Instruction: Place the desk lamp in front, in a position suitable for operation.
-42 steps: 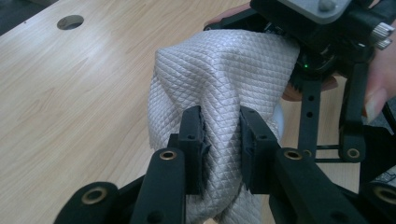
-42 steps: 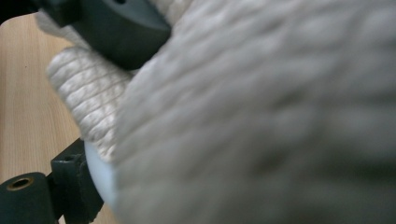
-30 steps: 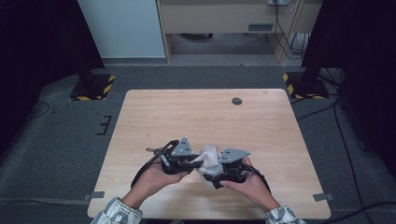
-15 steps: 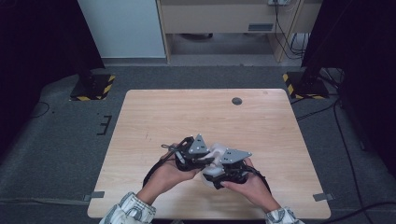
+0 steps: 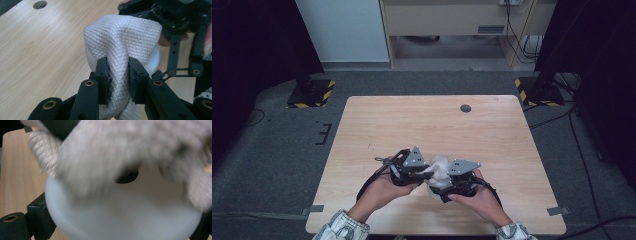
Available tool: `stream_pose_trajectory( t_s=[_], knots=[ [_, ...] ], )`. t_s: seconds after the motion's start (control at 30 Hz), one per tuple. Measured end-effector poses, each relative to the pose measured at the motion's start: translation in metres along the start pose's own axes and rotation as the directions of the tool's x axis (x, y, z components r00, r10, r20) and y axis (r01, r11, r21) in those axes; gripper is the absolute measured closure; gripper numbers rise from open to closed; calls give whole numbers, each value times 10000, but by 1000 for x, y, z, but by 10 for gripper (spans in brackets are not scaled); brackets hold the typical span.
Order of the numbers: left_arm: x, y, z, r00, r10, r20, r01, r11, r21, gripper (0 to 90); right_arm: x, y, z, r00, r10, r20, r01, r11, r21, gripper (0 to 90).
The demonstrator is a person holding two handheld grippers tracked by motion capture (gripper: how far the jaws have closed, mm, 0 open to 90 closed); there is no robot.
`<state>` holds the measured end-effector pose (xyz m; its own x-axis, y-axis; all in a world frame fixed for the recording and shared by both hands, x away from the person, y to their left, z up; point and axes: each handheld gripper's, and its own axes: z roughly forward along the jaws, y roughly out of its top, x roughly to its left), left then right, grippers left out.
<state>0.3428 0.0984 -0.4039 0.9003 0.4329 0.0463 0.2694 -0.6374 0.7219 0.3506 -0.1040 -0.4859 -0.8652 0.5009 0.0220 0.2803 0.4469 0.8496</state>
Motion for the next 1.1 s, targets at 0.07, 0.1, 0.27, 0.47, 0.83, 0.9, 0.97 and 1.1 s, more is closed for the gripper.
stream_pose_trajectory(
  t_s=[0.07,0.1,0.27,0.47,0.83,0.9,0.97,1.1],
  knots=[
    [-4,4,4,9999,101,137,-101,9999,-40,718,0,0,0,10000,-20,2,20,10000,5,85],
    [-6,7,7,9997,225,86,-224,9997,-38,718,0,0,0,10000,-23,3,23,10000,6,85],
    [3,9,8,9990,237,-378,-233,9997,119,718,0,-1,0,10000,-3,61,4,10000,-36,86],
    [12,-2,-4,9987,-71,-511,82,9997,217,720,0,0,0,10000,21,55,-20,10000,-27,85],
    [-6,9,8,9987,228,462,-226,9997,-33,720,-1,-1,-1,10000,-30,48,30,10000,-23,85],
    [-6,15,15,9982,284,524,-283,9996,-29,720,-1,-1,-1,10000,-33,48,33,10000,-26,85],
    [-2,20,22,9986,216,485,-212,9997,-99,720,-1,-1,-1,10000,-20,44,21,10000,-60,85],
    [12,22,28,9998,-220,-37,219,9994,-269,720,-1,-1,-1,10000,-12,45,12,10000,-59,85]
  ],
)
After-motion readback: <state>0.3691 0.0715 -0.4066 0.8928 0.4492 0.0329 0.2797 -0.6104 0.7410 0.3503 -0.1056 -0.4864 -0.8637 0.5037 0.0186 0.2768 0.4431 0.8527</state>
